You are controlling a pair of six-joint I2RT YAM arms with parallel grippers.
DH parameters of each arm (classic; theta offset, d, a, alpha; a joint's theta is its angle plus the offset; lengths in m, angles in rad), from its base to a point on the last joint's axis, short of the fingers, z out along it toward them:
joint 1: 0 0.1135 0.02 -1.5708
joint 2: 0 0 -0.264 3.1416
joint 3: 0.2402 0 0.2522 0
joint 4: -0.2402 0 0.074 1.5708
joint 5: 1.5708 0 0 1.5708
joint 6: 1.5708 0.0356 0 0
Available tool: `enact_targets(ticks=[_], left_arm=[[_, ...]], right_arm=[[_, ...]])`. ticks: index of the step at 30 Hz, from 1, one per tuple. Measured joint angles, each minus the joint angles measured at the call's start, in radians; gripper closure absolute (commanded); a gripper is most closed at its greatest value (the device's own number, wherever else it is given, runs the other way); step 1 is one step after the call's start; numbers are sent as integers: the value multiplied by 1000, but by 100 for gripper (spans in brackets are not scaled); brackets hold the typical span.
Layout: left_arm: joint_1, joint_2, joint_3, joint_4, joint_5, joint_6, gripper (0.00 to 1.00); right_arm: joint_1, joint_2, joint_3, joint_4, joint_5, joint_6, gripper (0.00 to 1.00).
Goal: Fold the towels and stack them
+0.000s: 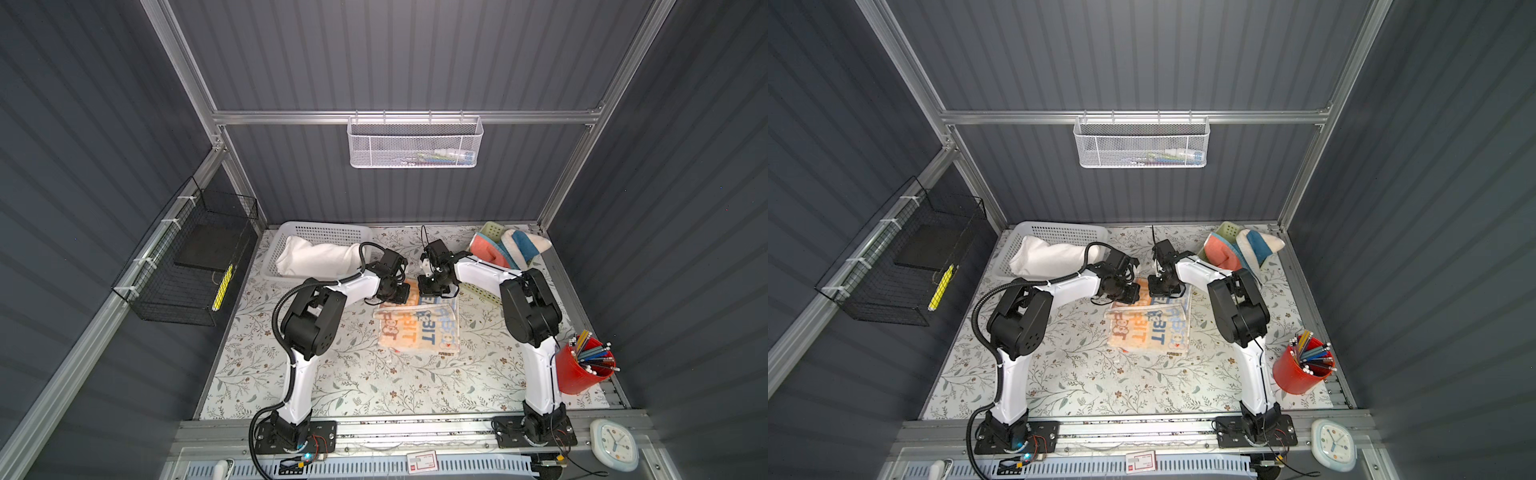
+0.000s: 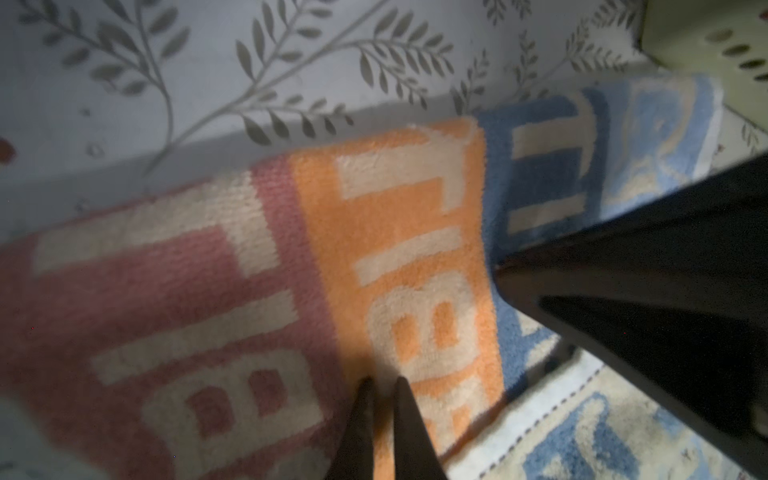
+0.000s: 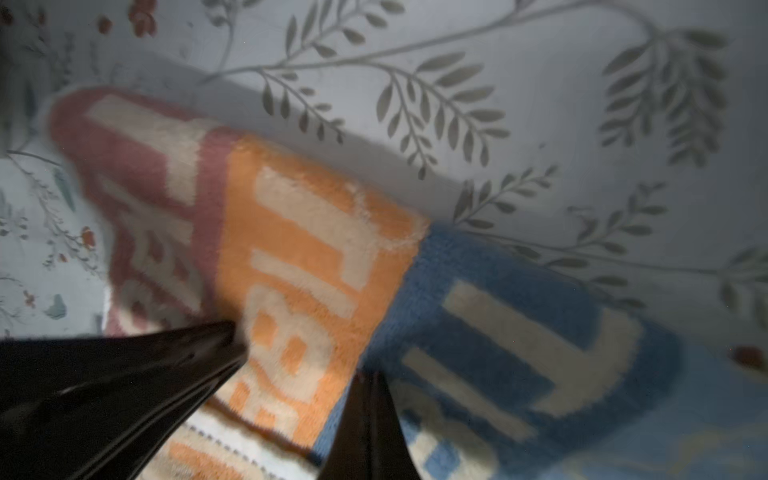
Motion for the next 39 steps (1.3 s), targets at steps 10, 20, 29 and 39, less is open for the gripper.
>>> enact_targets(ticks=[10, 20, 29, 39], left_arm=[[-206, -252, -278, -53, -41, 13, 85], [-279, -424, -347, -55, -71, -10, 82], [-127, -227, -267, 10, -24, -121, 82], [-103, -183, -259, 53, -11, -272, 80]], right_arm=[[0, 4, 12, -1, 3, 48, 100], [14, -56, -60, 14, 5, 50, 80], [68, -170, -135, 14, -20, 18, 71], [166, -259, -305, -32, -45, 41, 77]])
